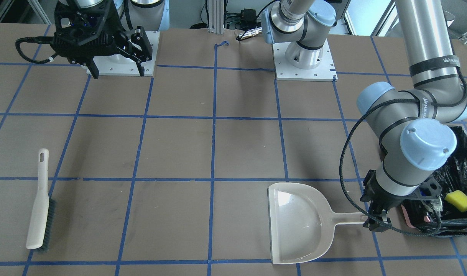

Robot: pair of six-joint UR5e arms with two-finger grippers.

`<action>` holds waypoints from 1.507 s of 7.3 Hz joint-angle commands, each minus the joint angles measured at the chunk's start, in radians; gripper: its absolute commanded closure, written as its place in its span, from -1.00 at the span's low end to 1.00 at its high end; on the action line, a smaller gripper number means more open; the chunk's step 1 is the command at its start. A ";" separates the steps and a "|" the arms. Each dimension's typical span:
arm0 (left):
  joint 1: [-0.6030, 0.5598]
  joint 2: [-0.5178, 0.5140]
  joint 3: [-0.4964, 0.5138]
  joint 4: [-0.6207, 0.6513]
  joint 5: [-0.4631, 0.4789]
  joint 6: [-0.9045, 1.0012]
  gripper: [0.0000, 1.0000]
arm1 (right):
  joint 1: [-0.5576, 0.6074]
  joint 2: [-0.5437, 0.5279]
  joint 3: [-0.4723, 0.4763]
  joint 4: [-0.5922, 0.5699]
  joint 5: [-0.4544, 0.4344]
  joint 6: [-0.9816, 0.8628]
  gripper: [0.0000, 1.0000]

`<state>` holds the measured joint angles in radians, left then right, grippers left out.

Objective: Sweep and dump trash into bin
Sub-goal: 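Open the left gripper and lift it away from the dustpan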

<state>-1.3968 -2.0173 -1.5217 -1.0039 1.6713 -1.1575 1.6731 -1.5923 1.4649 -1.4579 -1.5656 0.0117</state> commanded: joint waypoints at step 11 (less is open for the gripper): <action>-0.151 0.308 -0.112 -0.221 -0.157 0.726 -1.00 | -0.003 0.000 0.000 0.001 -0.001 -0.004 -1.00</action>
<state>-1.5362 -1.7338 -1.6090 -1.1783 1.5404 -0.4385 1.6698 -1.5923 1.4650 -1.4580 -1.5670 0.0079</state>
